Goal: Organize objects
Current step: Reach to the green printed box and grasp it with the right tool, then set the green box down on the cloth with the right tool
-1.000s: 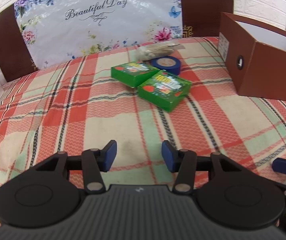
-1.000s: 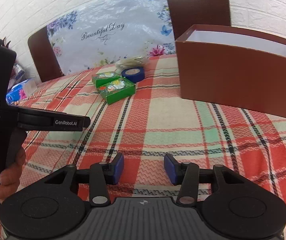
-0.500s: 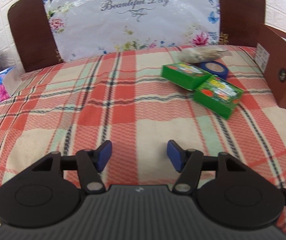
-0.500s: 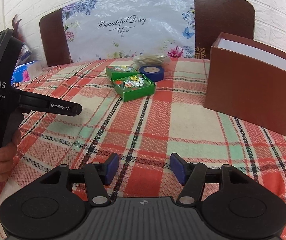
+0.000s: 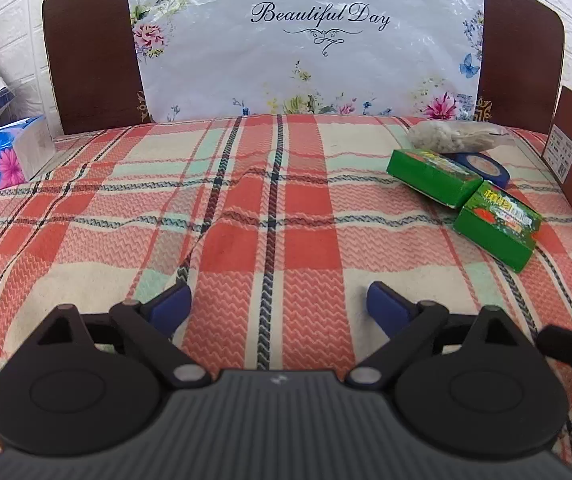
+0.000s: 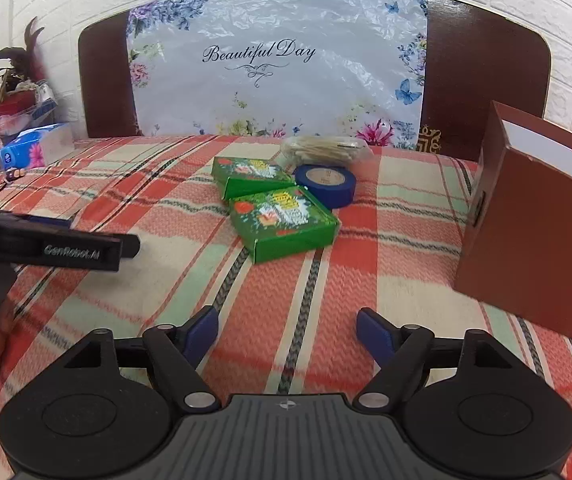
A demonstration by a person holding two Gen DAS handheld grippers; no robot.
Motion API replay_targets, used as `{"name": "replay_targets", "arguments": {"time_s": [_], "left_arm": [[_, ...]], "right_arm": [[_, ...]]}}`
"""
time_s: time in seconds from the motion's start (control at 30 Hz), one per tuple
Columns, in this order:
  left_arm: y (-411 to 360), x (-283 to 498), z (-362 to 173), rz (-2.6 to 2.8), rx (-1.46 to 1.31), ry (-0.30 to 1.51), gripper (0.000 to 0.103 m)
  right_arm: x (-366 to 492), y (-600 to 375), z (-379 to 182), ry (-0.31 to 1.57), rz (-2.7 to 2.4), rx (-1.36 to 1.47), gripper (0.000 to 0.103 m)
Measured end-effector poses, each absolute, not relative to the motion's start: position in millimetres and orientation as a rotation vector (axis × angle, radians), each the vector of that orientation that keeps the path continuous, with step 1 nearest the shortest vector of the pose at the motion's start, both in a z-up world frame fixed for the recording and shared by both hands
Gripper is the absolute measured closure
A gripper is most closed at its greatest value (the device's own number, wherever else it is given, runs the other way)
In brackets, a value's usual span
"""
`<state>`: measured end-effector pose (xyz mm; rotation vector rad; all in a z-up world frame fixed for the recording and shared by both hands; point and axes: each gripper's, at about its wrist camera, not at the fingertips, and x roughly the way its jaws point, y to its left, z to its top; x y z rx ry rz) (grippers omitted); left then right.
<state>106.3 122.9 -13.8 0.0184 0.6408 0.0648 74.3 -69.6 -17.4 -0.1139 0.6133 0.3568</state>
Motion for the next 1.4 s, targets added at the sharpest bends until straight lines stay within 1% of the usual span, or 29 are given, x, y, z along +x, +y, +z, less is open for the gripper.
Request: {"name": "replay_targets", "arguments": {"time_s": [0.17,0.47,0.53,0.57,0.63,0.7,0.73,0.9,1.17,1.2,1.3,1.4], "left_arm": [[122.8,105.9,-14.6,0.064,0.014,0.636,0.006],[123.7,106.5,-15.0,0.065,0.004,0.633,0.004],[124.5,107.0,-15.3,0.064,-0.001,0.635,0.004],[124.9,107.4,-15.5,0.065,-0.003,0.636,0.004],[124.9,107.8,-15.7,0.066,-0.005,0.637,0.003],[124.8,108.1,-15.9,0.066,-0.005,0.637,0.003],[124.6,108.1,-15.9,0.066,-0.004,0.637,0.003],[124.0,107.8,-15.9,0.067,-0.004,0.636,0.003],[121.9,107.6,-14.9,0.078,0.008,0.643,0.003],[119.7,107.6,-13.5,0.089,0.014,0.654,0.003],[104.4,100.6,-0.9,0.049,-0.064,0.717,0.01],[55.7,80.3,19.6,-0.168,-0.124,0.745,0.011]], "right_arm": [[90.6,-66.1,-17.0,0.607,0.357,-0.12,0.019],[134.3,-51.2,-17.8,0.61,0.381,-0.171,0.004],[143.1,-48.9,-18.1,0.619,0.391,-0.169,0.006],[145.1,-48.2,-17.5,0.621,0.41,-0.164,0.01],[140.8,-45.3,-15.4,0.602,0.437,-0.182,0.036],[131.3,-42.6,-15.6,0.59,0.439,-0.204,0.043],[126.5,-43.9,-15.5,0.589,0.441,-0.202,0.044],[79.1,-70.8,-16.7,0.587,0.443,-0.175,0.045],[-10.8,-174.5,-19.7,0.596,0.206,-0.128,0.044],[-17.2,-185.7,-20.5,0.598,0.177,-0.113,0.043],[-28.0,-211.7,-23.3,0.608,0.15,-0.041,0.035],[-28.9,-211.6,-25.7,0.604,0.154,-0.043,0.031]]}}
